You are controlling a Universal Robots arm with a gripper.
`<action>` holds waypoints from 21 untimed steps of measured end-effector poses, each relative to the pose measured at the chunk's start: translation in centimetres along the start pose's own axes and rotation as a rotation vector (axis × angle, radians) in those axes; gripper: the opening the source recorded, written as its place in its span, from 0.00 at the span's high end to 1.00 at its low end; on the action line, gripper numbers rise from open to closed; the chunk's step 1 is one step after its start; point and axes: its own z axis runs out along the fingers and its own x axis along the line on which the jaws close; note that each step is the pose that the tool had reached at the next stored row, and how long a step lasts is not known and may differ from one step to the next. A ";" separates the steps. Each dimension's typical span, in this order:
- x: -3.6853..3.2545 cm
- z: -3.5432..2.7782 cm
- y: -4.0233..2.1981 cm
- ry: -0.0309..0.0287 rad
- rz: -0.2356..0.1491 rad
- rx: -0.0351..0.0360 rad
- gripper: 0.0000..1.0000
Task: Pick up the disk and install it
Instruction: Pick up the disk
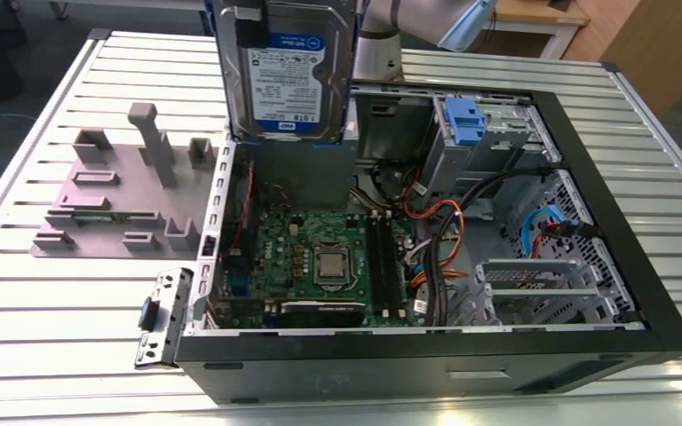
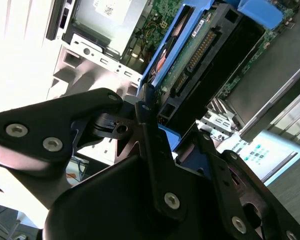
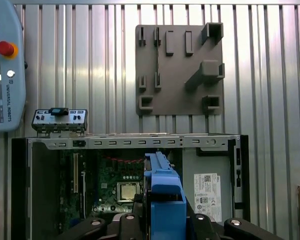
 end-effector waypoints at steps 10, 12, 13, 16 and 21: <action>0.00 0.02 -0.34 0.0001 0.000 -0.0001 0.64; 0.00 0.02 -0.41 0.0001 0.000 -0.0001 0.64; 0.00 0.03 -0.44 0.0000 0.000 -0.0001 0.64; 0.00 0.04 -0.52 0.0000 0.000 -0.0001 0.64; 0.00 0.05 -0.64 0.0000 0.000 0.0000 0.64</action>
